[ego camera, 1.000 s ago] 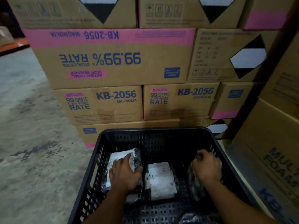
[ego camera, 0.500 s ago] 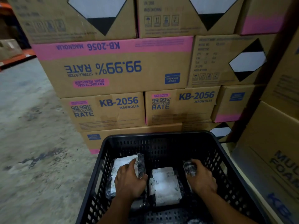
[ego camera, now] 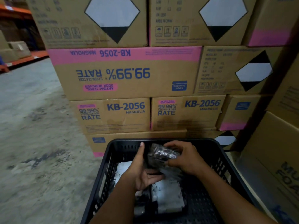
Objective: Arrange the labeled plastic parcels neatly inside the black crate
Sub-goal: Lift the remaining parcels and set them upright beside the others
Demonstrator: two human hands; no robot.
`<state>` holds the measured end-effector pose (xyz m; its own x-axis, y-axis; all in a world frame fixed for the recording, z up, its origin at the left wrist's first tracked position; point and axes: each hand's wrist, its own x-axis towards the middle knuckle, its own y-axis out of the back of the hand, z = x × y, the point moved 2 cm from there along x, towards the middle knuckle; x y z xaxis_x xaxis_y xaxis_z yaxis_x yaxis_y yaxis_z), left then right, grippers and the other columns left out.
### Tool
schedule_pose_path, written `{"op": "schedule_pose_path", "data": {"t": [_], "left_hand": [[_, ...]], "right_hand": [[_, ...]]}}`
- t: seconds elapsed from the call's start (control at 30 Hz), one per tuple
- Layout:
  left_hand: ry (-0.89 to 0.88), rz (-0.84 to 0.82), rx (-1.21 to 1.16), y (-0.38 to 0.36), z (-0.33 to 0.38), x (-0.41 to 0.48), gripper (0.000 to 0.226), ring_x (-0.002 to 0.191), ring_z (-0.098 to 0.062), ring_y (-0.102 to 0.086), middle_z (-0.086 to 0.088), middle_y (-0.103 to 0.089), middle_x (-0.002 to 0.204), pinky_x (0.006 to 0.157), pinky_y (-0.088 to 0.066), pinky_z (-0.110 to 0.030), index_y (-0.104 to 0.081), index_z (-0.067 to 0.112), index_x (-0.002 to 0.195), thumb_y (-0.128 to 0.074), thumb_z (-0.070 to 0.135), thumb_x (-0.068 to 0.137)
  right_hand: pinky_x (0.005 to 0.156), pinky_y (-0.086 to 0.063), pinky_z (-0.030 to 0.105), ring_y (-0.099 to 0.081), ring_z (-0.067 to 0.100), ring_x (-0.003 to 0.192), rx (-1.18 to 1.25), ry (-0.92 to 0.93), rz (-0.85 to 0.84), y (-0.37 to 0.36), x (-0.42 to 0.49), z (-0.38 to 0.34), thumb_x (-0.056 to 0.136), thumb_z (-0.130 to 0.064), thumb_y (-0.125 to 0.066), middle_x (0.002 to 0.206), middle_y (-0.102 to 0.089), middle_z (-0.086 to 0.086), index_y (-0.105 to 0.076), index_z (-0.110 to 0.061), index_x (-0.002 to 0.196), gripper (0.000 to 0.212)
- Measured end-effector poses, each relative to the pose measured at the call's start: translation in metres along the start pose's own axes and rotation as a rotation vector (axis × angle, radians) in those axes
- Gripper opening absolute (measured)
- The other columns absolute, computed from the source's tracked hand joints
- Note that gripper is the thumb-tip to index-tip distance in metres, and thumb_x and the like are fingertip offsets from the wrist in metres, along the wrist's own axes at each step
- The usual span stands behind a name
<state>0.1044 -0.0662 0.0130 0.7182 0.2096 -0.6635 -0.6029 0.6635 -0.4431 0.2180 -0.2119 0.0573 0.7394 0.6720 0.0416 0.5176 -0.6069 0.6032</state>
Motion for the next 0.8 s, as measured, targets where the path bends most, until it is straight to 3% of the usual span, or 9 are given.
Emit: {"op": "schedule_pose_path", "data": {"t": [0.17, 0.27, 0.37, 0.47, 0.57, 0.6, 0.7, 0.77, 0.8], "left_hand": [[-0.058, -0.025, -0.112, 0.001, 0.002, -0.011, 0.047, 0.080, -0.037, -0.079, -0.026, -0.078, 0.100, 0.063, -0.065, -0.045, -0.072, 0.001, 0.114, -0.064, 0.040, 0.088], [-0.142, -0.090, -0.140, 0.003, -0.005, -0.018, 0.031, 0.081, -0.037, -0.078, -0.020, -0.080, 0.098, 0.063, -0.063, -0.045, -0.080, 0.015, 0.101, -0.053, 0.022, 0.087], [-0.214, -0.119, -0.276, -0.001, -0.002, -0.021, 0.050, 0.103, -0.045, -0.066, -0.024, -0.065, 0.129, 0.067, -0.060, -0.052, -0.057, 0.022, 0.133, -0.038, 0.006, 0.090], [-0.262, -0.147, -0.205, -0.009, 0.001, -0.022, 0.065, 0.120, -0.049, -0.054, -0.027, -0.052, 0.145, 0.080, -0.053, -0.055, -0.047, 0.023, 0.143, -0.030, -0.004, 0.087], [-0.272, -0.154, -0.150, -0.012, -0.002, -0.022, 0.066, 0.127, -0.054, -0.052, -0.027, -0.055, 0.139, 0.090, -0.050, -0.062, -0.049, 0.023, 0.139, -0.028, -0.008, 0.086], [-0.281, -0.126, -0.113, -0.011, -0.002, -0.022, 0.064, 0.118, -0.051, -0.057, -0.025, -0.059, 0.132, 0.090, -0.050, -0.061, -0.051, 0.022, 0.137, -0.029, -0.008, 0.086], [-0.417, 0.103, 0.228, 0.001, 0.002, -0.020, 0.044, 0.085, -0.028, -0.061, -0.017, -0.069, 0.113, 0.072, -0.050, -0.037, -0.063, 0.015, 0.127, -0.042, -0.001, 0.092], [-0.534, 0.353, 0.529, 0.015, 0.003, -0.017, 0.029, 0.092, -0.020, -0.063, -0.012, -0.068, 0.122, 0.084, -0.049, -0.033, -0.065, 0.018, 0.124, -0.053, 0.014, 0.098], [-0.569, 0.444, 0.685, 0.023, 0.001, -0.014, 0.034, 0.100, -0.022, -0.063, -0.010, -0.066, 0.126, 0.093, -0.049, -0.036, -0.061, 0.019, 0.132, -0.056, 0.023, 0.098]], "right_hand": [[0.079, -0.056, 0.022, -0.071, 0.003, 0.090, 0.160, 0.032, -0.213, -0.008, 0.000, -0.017, 0.057, -0.011, -0.089, 0.098, -0.078, -0.005, -0.076, -0.022, 0.106, 0.052], [0.074, -0.050, 0.015, -0.069, 0.007, 0.099, 0.441, -0.124, -0.065, 0.010, 0.002, -0.013, 0.074, -0.026, -0.082, 0.104, -0.077, -0.007, -0.075, -0.022, 0.108, 0.034], [0.081, -0.050, 0.031, -0.060, 0.021, 0.109, 0.466, -0.382, 0.107, 0.019, -0.004, 0.018, 0.078, -0.035, -0.078, 0.118, -0.061, -0.005, -0.057, -0.023, 0.131, 0.059], [0.078, -0.059, 0.056, -0.062, 0.034, 0.104, 0.855, -0.590, -0.092, -0.004, -0.015, 0.044, 0.080, -0.034, -0.077, 0.117, -0.060, 0.000, -0.047, -0.033, 0.134, 0.062], [0.076, -0.059, 0.054, -0.067, 0.039, 0.105, 0.995, -0.542, -0.025, -0.016, -0.012, 0.060, 0.085, -0.016, -0.072, 0.122, -0.065, 0.009, -0.047, -0.028, 0.139, 0.061], [0.075, -0.060, 0.053, -0.068, 0.039, 0.103, 0.993, -0.518, 0.007, -0.016, -0.011, 0.063, 0.084, -0.013, -0.072, 0.120, -0.066, 0.010, -0.049, -0.029, 0.138, 0.061], [0.072, -0.060, 0.051, -0.073, 0.038, 0.093, 0.969, -0.477, 0.040, -0.010, -0.012, 0.074, 0.078, -0.005, -0.076, 0.116, -0.070, 0.012, -0.055, -0.034, 0.132, 0.065], [0.074, -0.061, 0.050, -0.074, 0.037, 0.091, 0.907, -0.482, 0.064, -0.008, -0.016, 0.085, 0.075, -0.002, -0.078, 0.114, -0.071, 0.014, -0.056, -0.032, 0.134, 0.070], [0.078, -0.060, 0.052, -0.073, 0.038, 0.093, 0.870, -0.499, 0.078, -0.008, -0.018, 0.090, 0.074, -0.002, -0.078, 0.114, -0.071, 0.016, -0.054, -0.030, 0.136, 0.072]]}}
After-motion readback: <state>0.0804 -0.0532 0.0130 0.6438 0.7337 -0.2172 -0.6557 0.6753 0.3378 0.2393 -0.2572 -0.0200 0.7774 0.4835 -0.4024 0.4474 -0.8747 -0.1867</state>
